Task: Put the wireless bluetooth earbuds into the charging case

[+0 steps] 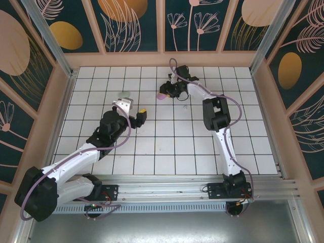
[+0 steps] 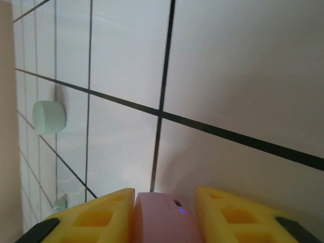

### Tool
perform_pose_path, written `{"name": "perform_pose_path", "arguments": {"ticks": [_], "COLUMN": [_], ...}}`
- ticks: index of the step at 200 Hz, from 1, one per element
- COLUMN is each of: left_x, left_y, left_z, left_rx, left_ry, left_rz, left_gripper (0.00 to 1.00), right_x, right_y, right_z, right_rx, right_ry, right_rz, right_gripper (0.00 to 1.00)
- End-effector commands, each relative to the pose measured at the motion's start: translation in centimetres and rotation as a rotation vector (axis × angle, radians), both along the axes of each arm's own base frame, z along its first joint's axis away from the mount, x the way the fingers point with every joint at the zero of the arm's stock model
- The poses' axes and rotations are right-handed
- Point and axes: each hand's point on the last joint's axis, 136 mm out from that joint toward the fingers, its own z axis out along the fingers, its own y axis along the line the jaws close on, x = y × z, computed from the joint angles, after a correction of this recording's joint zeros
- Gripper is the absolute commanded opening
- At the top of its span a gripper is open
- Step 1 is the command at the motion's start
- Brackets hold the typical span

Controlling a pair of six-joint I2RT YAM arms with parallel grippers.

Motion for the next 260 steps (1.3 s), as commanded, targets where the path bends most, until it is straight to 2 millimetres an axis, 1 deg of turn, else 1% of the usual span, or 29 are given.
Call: {"name": "perform_pose_path", "arguments": {"ticks": [1, 37, 61, 84, 108, 127, 138, 145, 146, 149, 150, 151, 170, 175, 177, 183, 221, 230, 249, 260], "left_x": [0.3, 0.0, -0.3, -0.5, -0.4, 0.0, 0.3, 0.7, 0.8, 1.0, 1.0, 1.1, 2.6, 3.0, 3.3, 3.9, 8.2, 9.3, 11.6, 13.0], "left_y": [1.0, 1.9, 2.3, 2.7, 3.0, 3.4, 3.4, 3.4, 3.4, 3.4, 3.4, 3.4, 3.1, 3.0, 3.0, 2.9, 2.4, 2.5, 2.7, 3.1], "left_z": [1.8, 3.1, 3.7, 4.5, 5.8, 6.7, 7.3, 7.7, 7.8, 8.0, 8.1, 8.1, 9.2, 8.5, 9.3, 9.7, 8.9, 8.7, 7.4, 6.4], "left_rx": [-0.009, -0.019, -0.037, -0.039, -0.024, 0.003, 0.02, 0.028, 0.029, 0.031, 0.031, 0.032, 0.033, 0.043, 0.034, 0.032, 0.009, -0.005, -0.028, -0.037], "left_ry": [-0.004, -0.002, 0.004, 0.006, -0.004, -0.011, -0.015, -0.015, -0.015, -0.013, -0.013, -0.012, 0.008, 0.033, 0.026, 0.033, 0.108, 0.126, 0.185, 0.22], "left_rz": [0.052, 0.093, 0.106, 0.122, 0.139, 0.165, 0.174, 0.183, 0.184, 0.188, 0.189, 0.191, 0.205, 0.211, 0.214, 0.222, 0.258, 0.267, 0.285, 0.301], "left_gripper": [0.91, 0.92, 0.92, 0.92, 0.93, 0.95, 0.97, 0.98, 0.99, 0.99, 0.99, 0.98, 0.99, 0.98, 0.99, 0.99, 0.99, 0.98, 0.98, 0.97], "right_x": [0.0, -0.1, 0.0, 0.6, 0.9, 0.7, 0.2, -0.1, -0.2, -0.3, -0.4, -0.5, -2.1, -2.6, -2.8, -3.3, -6.8, -7.7, -9.5, -10.5], "right_y": [-2.0, -2.4, -2.6, -3.5, -4.5, -5.1, -5.3, -5.5, -5.6, -5.7, -5.7, -5.7, -6.5, -6.7, -6.8, -7.1, -8.7, -9.1, -10.2, -10.9], "right_z": [0.4, 0.7, 1.5, 3.2, 5.3, 7.1, 7.9, 8.7, 8.5, 9.0, 8.8, 9.3, 10.6, 10.9, 10.9, 11.3, 13.9, 14.1, 14.7, 14.6], "right_rx": [-0.125, -0.135, -0.146, -0.159, -0.173, -0.193, -0.205, -0.209, -0.212, -0.215, -0.216, -0.215, -0.229, -0.23, -0.231, -0.23, -0.193, -0.192, -0.192, -0.2], "right_ry": [-0.015, -0.014, -0.022, -0.047, -0.081, -0.111, -0.123, -0.135, -0.132, -0.14, -0.14, -0.147, -0.176, -0.181, -0.183, -0.195, -0.262, -0.269, -0.294, -0.304], "right_rz": [-0.022, -0.015, -0.012, -0.03, -0.054, -0.054, -0.047, -0.044, -0.043, -0.045, -0.043, -0.043, -0.044, -0.047, -0.048, -0.055, -0.111, -0.122, -0.148, -0.168], "right_gripper": [0.37, 0.46, 0.47, 0.47, 0.47, 0.47, 0.47, 0.47, 0.47, 0.47, 0.47, 0.47, 0.47, 0.47, 0.47, 0.47, 0.47, 0.47, 0.48, 0.48]}}
